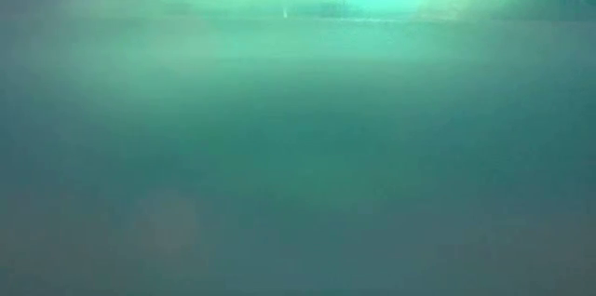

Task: Pick and place Granola Bars by type
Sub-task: Put the blue granola bar into the blue bin

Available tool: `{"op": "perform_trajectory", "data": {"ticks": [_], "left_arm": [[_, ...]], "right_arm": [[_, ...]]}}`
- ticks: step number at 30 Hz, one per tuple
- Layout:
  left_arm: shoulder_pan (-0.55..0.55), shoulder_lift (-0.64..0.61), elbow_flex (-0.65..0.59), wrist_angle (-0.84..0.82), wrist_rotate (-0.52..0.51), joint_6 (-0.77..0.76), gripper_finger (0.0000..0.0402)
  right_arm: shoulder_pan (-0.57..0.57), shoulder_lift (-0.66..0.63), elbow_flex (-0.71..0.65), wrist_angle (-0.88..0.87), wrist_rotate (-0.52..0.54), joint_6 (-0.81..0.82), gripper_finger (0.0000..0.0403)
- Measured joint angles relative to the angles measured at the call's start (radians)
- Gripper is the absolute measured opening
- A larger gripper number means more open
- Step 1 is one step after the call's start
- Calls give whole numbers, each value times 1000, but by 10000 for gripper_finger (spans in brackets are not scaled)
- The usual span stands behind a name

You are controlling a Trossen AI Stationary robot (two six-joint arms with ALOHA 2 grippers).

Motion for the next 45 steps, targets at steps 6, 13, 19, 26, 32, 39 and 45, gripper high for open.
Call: {"op": "perform_trajectory", "data": {"ticks": [6,13,19,26,32,39,45], "left_arm": [[-10,58,2,17,74,-9,145],[-10,113,5,24,108,9,145],[-17,114,6,-25,44,94,140],[-10,110,7,-135,-14,146,28],[24,107,9,-182,-83,230,6],[104,75,5,-435,-333,243,2],[131,-6,-8,-387,-295,274,22]], "right_arm": [[0,0,0,0,0,0,13],[0,0,0,-1,0,0,13],[0,0,0,-1,0,0,13],[0,0,0,-1,0,0,13],[0,0,0,-1,0,0,13],[0,0,0,-1,0,0,13],[0,0,0,-1,0,0,14]]}}
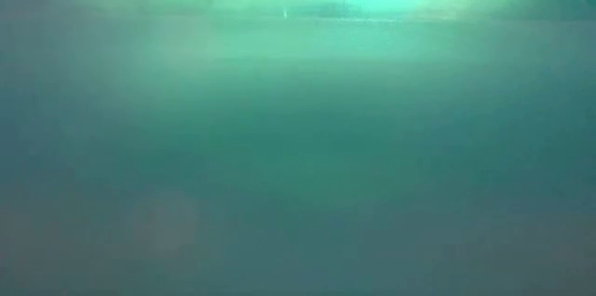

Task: Pick and place Granola Bars by type
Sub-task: Put the blue granola bar into the blue bin

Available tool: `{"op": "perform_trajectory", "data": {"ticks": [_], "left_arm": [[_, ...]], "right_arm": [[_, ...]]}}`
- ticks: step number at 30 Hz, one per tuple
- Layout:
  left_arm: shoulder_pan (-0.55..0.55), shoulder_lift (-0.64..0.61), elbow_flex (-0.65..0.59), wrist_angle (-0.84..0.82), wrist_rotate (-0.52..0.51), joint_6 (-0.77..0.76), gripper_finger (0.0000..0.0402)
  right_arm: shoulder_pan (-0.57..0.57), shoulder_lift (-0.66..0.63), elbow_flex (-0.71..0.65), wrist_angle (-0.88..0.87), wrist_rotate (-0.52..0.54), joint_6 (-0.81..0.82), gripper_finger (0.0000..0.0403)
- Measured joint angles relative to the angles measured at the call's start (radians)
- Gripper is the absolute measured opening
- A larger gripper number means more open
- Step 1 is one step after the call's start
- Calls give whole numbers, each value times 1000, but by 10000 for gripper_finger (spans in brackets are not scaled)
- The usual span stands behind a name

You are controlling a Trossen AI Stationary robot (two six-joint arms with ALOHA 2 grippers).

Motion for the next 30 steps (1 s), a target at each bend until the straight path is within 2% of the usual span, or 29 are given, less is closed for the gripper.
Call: {"op": "perform_trajectory", "data": {"ticks": [5,11,16,20,25,30], "left_arm": [[-13,-41,1,-7,95,-11,71],[-19,-44,3,-40,101,-38,135],[-24,-45,4,-42,191,-38,172],[-58,-45,5,-69,223,-39,188],[-87,-45,6,-69,193,-39,195],[-87,-46,6,-77,250,-48,191]], "right_arm": [[0,0,0,0,0,0,14],[0,0,0,0,0,0,14],[0,0,0,1,0,0,13],[0,0,0,1,0,0,14],[0,0,0,1,0,0,14],[0,0,0,1,0,0,13]]}}
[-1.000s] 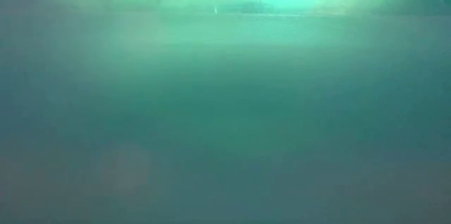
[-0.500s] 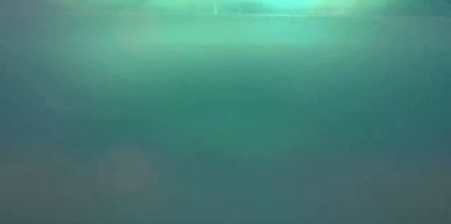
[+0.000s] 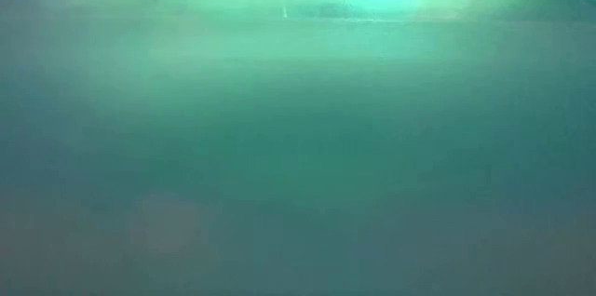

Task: Pick and place Granola Bars by type
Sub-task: Put the blue granola bar into the blue bin

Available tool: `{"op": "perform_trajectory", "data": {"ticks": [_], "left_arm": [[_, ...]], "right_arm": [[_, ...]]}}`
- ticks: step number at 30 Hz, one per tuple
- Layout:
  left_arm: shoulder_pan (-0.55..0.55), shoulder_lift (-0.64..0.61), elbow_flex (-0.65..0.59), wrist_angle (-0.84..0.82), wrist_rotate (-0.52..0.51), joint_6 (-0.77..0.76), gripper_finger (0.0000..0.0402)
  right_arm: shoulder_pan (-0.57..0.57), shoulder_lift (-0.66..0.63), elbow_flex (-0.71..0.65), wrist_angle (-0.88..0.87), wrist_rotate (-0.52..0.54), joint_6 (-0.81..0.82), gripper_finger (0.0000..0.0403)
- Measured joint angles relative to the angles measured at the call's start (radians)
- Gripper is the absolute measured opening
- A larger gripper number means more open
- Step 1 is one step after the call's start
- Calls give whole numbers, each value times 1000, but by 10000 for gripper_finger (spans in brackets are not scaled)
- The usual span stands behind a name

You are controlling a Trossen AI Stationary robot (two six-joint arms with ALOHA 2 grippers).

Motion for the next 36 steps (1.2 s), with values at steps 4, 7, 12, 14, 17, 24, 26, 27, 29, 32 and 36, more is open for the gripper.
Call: {"op": "perform_trajectory", "data": {"ticks": [4,7,12,14,17,24,26,27,29,32,36], "left_arm": [[0,0,0,-33,36,-5,183],[-5,0,1,-79,17,-2,175],[-23,0,1,-94,-35,-21,171],[-39,-1,1,-65,-50,-36,170],[-59,-1,1,-16,-53,-39,170],[-75,-3,-48,31,-71,-86,171],[-79,-2,-100,85,-45,-118,170],[-81,-6,-122,130,-33,-127,170],[-82,-11,-168,189,-30,-125,170],[-82,-11,-178,186,-45,-115,164],[-75,-6,-135,142,-84,12,106]], "right_arm": [[0,0,0,0,0,0,13],[0,0,0,0,0,0,13],[0,0,0,0,0,0,13],[0,0,0,0,0,0,14],[0,0,0,0,0,0,13],[0,0,0,0,0,0,13],[0,0,0,0,0,0,13],[0,0,0,0,0,0,14],[0,0,0,0,0,0,13],[0,0,0,0,0,0,13],[0,0,0,-1,0,0,13]]}}
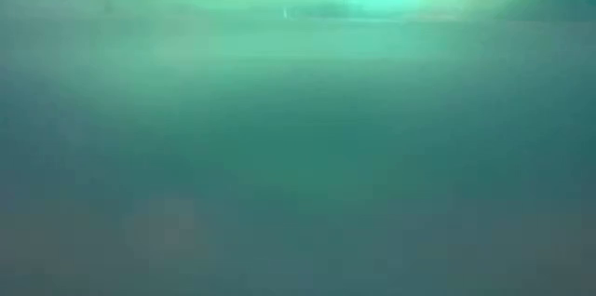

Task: Pick and place Granola Bars by type
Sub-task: Put the blue granola bar into the blue bin

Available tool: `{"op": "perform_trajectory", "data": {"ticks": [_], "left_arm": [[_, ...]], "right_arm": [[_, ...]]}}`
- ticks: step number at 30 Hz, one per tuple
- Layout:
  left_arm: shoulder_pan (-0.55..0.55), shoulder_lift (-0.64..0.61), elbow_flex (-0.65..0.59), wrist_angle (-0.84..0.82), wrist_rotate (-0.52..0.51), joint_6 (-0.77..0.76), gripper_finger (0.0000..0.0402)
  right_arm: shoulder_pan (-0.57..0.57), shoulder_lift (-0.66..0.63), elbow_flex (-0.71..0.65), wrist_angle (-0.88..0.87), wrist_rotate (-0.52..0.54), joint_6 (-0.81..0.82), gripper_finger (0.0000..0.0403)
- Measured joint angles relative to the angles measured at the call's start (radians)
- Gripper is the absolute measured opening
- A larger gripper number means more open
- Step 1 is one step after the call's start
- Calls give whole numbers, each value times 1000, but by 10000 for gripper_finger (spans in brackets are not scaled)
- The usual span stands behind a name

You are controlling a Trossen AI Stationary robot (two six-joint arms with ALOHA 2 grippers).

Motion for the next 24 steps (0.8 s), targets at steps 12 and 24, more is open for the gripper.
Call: {"op": "perform_trajectory", "data": {"ticks": [12,24], "left_arm": [[92,6,336,-162,-395,379,26],[344,97,403,289,-269,915,24]], "right_arm": [[0,0,0,-4,0,0,13],[0,0,0,-2,0,0,13]]}}
